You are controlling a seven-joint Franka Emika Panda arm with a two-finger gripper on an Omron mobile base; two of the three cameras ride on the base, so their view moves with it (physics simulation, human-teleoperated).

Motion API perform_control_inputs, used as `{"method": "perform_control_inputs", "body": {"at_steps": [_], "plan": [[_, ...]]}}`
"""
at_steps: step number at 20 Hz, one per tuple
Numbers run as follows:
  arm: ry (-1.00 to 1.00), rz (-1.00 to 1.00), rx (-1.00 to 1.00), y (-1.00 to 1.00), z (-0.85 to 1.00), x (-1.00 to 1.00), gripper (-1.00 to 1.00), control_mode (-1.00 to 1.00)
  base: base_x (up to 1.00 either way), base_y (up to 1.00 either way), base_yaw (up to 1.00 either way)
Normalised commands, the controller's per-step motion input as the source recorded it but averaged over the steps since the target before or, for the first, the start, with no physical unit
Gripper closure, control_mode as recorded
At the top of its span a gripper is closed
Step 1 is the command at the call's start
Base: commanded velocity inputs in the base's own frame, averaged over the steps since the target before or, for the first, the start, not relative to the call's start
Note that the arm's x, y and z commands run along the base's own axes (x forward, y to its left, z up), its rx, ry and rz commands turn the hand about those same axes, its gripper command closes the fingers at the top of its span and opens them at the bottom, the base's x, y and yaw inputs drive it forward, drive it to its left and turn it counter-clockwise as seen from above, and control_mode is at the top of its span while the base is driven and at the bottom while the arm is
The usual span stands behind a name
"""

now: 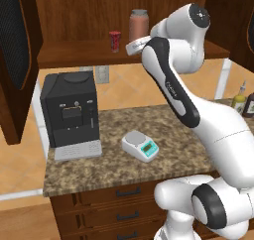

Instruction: Pick the yogurt and place it on the digital scale for weighing, and close the cabinet.

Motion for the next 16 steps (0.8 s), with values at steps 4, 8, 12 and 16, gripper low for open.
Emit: {"method": "perform_control_inputs", "body": {"at_steps": [4,8,12,16], "plan": [[-0.04,-0.02,0.00,0.26,0.32,0.15,-1.00,-1.00,0.00,0.00,0.00],[0.00,0.00,0.00,0.02,0.32,0.31,-1.00,-1.00,0.00,0.00,0.00],[0.00,0.00,0.10,0.00,0.27,0.38,-1.00,-1.00,0.00,0.00,0.00],[0.00,0.00,0.12,0.08,0.14,0.51,-1.00,-1.00,0.00,0.00,0.00]]}}
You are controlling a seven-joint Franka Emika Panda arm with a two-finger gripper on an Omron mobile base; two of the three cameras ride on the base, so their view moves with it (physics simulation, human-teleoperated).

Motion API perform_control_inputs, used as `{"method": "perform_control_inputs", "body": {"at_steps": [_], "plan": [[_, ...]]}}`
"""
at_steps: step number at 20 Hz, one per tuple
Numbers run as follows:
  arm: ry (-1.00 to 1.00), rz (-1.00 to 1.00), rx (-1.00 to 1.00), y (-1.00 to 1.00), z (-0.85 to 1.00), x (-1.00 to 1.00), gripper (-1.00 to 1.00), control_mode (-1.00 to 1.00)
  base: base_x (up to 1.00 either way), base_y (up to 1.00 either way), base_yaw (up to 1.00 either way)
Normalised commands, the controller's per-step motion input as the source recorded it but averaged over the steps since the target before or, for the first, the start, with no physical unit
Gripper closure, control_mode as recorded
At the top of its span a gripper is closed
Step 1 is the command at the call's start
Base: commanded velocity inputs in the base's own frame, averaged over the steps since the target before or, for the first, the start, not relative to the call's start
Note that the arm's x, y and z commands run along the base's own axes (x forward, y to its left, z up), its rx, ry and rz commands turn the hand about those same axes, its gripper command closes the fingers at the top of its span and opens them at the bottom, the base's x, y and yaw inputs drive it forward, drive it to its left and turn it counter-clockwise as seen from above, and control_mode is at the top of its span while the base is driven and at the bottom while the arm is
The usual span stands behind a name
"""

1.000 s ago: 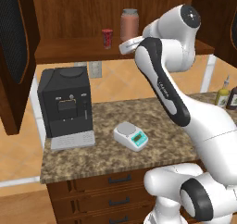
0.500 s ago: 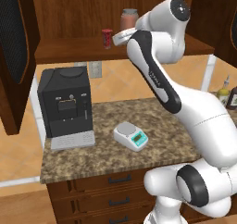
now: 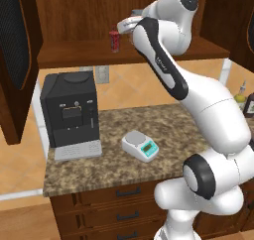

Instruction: Pick the yogurt and place it on the digital scale for weighing, and close the cabinet.

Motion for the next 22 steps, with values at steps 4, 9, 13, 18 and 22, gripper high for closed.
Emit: {"method": "perform_control_inputs", "body": {"at_steps": [4,9,13,18,22], "plan": [[0.00,0.00,0.03,0.07,0.01,0.52,-1.00,-1.00,0.00,0.00,0.00],[0.00,0.00,-0.02,0.15,-0.01,0.55,-1.00,-1.00,0.00,0.00,0.00],[0.00,0.00,-0.03,0.19,-0.09,0.57,-1.00,-1.00,0.00,0.00,0.00],[0.00,0.00,0.00,0.02,-0.39,0.48,-1.00,-1.00,0.00,0.00,0.00],[-0.01,0.00,0.00,0.09,-0.41,0.25,-1.00,-1.00,0.00,0.00,0.00]]}}
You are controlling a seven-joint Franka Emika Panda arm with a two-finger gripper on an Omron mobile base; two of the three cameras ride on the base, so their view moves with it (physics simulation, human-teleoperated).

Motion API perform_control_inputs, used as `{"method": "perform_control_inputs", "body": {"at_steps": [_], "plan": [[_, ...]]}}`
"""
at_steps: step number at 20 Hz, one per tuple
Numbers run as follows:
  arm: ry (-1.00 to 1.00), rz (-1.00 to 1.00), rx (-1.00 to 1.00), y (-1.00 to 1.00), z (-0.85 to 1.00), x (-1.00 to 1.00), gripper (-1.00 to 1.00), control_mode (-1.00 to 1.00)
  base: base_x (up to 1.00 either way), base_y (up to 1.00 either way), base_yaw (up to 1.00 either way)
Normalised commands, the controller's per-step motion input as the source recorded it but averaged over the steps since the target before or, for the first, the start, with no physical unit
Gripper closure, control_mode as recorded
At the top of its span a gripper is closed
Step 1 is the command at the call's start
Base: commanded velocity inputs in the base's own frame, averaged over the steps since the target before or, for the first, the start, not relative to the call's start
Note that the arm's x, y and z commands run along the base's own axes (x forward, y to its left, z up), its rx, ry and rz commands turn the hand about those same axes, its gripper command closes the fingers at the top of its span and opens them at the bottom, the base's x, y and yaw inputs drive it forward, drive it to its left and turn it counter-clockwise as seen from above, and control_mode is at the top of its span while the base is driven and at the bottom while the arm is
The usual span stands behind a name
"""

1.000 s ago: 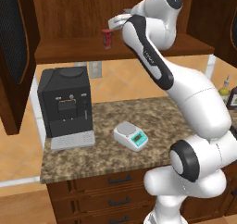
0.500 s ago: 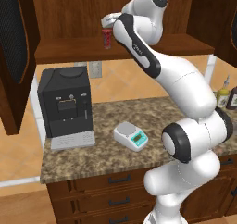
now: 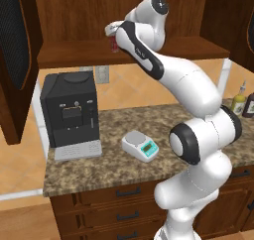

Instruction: Pick the yogurt and place it on the digital scale for weighing, and close the cabinet.

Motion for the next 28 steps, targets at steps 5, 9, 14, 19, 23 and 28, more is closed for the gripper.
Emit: {"method": "perform_control_inputs", "body": {"at_steps": [5,9,14,19,23,28], "plan": [[-0.04,0.00,0.00,0.06,0.00,0.21,-1.00,-1.00,0.00,0.00,0.00],[0.00,0.00,0.00,0.00,-0.16,0.16,-1.00,-1.00,0.00,0.00,0.00],[0.00,0.00,0.00,0.03,-0.22,0.26,-1.00,-1.00,0.00,0.00,0.00],[0.00,0.00,0.00,0.06,-0.07,0.34,-1.00,-1.00,0.00,0.00,0.00],[0.00,0.00,0.00,0.18,-0.19,0.16,-1.00,-1.00,0.00,0.00,0.00],[0.00,0.00,0.00,0.08,-0.20,0.12,1.00,-1.00,0.00,0.00,0.00]]}}
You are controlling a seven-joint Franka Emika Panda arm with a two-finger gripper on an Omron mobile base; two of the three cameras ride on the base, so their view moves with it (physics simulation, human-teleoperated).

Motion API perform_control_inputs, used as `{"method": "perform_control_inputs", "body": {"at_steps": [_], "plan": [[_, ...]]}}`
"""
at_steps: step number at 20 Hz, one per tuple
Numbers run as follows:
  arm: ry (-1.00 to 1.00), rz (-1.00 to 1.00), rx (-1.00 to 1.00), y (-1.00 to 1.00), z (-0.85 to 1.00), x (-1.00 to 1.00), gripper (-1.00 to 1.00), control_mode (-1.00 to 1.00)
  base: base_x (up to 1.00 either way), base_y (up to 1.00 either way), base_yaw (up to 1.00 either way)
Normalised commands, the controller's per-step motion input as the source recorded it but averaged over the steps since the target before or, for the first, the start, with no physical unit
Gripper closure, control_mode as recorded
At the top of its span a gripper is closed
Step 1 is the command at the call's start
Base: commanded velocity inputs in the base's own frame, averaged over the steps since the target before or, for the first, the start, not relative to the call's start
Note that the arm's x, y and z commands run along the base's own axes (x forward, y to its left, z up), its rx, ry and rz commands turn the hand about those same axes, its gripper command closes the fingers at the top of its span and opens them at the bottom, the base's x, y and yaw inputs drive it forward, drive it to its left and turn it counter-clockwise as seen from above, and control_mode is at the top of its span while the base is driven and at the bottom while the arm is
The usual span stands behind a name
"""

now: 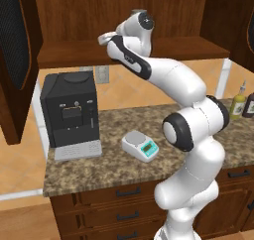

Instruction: Pick the yogurt and place it on the digital scale for weighing, and close the cabinet.

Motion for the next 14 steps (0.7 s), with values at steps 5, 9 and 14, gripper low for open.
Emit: {"method": "perform_control_inputs", "body": {"at_steps": [5,9,14], "plan": [[0.00,0.02,0.00,-0.03,-0.05,0.22,1.00,-1.00,0.00,0.00,0.00],[0.01,0.10,0.00,-0.10,-0.06,0.28,1.00,-1.00,0.00,0.00,0.00],[-0.04,0.05,0.05,-0.07,-0.01,0.01,1.00,-1.00,0.00,0.00,0.00]]}}
